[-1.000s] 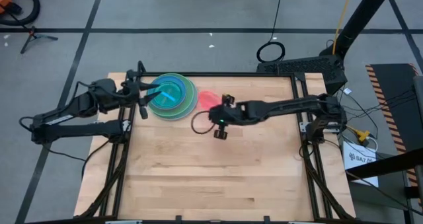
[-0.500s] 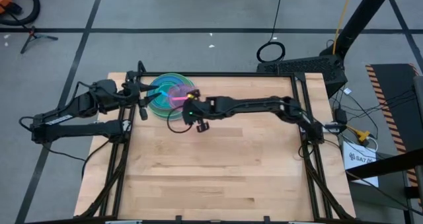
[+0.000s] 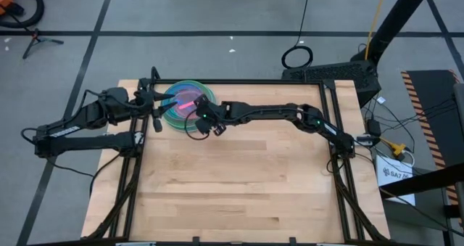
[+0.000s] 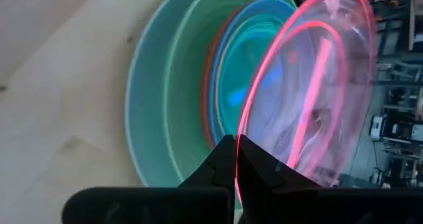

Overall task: Stack plastic plates
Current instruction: Stack the pink plate on top of the blue plate

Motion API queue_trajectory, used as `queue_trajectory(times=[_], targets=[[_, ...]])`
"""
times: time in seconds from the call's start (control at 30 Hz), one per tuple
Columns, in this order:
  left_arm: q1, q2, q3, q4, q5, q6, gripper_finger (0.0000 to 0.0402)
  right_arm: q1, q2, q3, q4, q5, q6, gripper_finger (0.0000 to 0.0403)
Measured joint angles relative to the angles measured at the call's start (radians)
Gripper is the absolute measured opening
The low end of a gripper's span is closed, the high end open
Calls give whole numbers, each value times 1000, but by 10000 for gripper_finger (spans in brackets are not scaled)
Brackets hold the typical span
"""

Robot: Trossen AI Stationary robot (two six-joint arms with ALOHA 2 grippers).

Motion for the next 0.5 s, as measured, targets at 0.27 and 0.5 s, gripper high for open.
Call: queue_trajectory(times=[0.27,0.5], targets=[[0,0,0,0,0,5,124,-32,8,0,20,-128,2,0],[0,0,0,0,0,6,124,-55,8,0,31,-203,3,1]])
